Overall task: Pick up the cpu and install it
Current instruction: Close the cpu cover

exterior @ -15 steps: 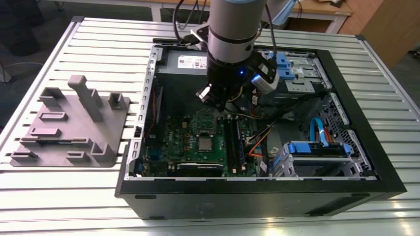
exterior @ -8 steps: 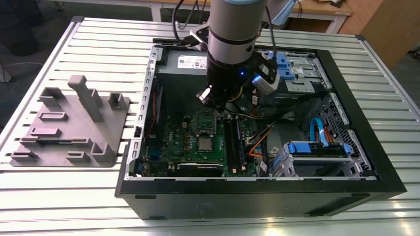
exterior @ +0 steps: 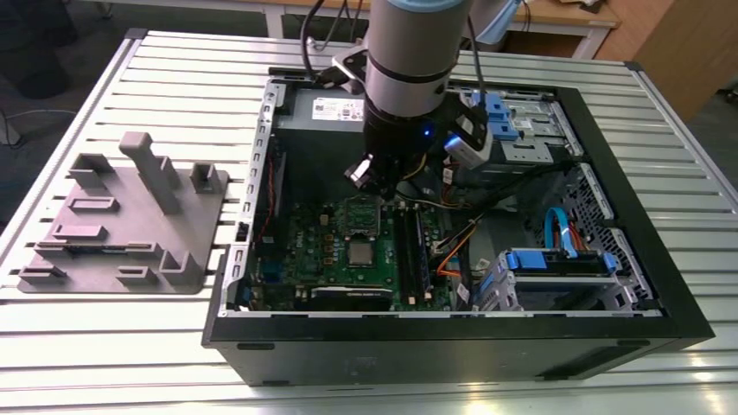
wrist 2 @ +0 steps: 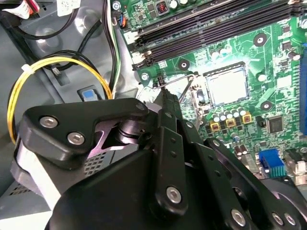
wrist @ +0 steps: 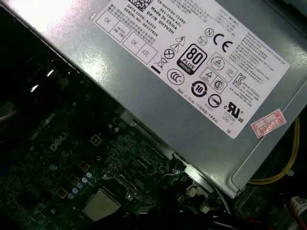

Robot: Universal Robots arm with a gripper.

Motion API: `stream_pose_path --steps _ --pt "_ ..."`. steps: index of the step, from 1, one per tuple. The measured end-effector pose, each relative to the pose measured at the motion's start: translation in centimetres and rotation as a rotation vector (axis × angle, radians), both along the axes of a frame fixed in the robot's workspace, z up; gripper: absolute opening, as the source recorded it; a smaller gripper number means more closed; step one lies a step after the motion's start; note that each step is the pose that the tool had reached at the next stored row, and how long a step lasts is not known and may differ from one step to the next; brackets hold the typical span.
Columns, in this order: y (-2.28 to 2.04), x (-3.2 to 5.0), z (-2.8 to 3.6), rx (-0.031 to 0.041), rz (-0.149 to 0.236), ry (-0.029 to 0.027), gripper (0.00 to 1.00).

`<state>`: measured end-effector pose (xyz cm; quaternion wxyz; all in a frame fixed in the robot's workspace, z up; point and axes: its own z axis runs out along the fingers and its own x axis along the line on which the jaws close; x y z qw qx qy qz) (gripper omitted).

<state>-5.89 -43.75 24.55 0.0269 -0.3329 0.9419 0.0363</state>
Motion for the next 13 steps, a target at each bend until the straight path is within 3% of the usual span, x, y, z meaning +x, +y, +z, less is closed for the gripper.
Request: stream_pose_path --steps 13 --pt "-1.18 -0.05 0.0 -0.0029 0.032 0.0001 0.11"
